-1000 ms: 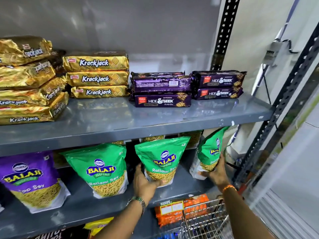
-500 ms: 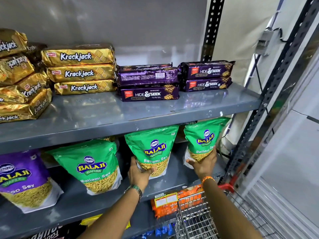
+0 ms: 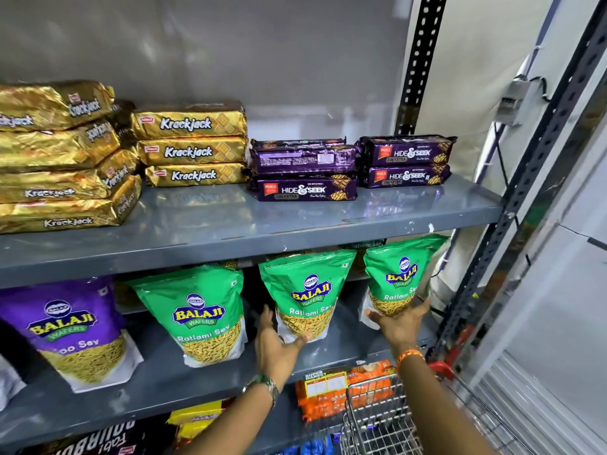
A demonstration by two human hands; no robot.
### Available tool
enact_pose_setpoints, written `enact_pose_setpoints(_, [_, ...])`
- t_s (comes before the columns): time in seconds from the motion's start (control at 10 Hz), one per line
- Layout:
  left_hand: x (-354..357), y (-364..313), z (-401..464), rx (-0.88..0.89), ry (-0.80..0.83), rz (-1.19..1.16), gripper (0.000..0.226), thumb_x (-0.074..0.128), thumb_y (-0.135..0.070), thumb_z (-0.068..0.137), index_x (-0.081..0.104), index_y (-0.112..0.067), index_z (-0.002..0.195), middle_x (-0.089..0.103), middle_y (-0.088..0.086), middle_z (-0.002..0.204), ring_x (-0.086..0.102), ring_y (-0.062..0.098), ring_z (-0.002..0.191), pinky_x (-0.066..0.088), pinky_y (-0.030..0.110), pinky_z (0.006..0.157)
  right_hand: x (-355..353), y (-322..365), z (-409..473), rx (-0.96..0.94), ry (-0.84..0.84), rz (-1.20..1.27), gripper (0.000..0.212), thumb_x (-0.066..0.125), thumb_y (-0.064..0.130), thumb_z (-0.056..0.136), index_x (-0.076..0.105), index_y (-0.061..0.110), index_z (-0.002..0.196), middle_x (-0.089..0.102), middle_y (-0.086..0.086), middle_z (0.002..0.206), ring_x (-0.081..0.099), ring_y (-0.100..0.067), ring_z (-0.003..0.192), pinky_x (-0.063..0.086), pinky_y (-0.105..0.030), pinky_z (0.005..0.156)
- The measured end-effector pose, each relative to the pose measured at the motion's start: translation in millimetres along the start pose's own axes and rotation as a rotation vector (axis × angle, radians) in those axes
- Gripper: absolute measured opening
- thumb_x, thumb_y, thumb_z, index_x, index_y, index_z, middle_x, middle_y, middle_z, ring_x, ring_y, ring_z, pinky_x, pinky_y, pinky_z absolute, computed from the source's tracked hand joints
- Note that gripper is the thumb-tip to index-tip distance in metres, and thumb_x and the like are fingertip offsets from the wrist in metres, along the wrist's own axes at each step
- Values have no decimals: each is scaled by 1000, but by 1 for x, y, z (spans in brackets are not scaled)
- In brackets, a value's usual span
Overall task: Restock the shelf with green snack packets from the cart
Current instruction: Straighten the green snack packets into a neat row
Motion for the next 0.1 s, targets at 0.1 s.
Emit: enact_pose_setpoints(0.1, [-23,-4,-26,112,-21,-17,105,90,-23,65,35,-13,154,44,0,154,40,11,143,33,24,117,-6,13,-28,-44,-15,132,137,91,-1,61,-7,20,155,45,-20,150,51,-30,132,36,-41,117])
Point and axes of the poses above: each hand's wrist, its own z-axis towards the middle knuckle, its own x-axis out of the palm, y = z × x, the point moved 2 cm from there along z, towards the middle knuckle
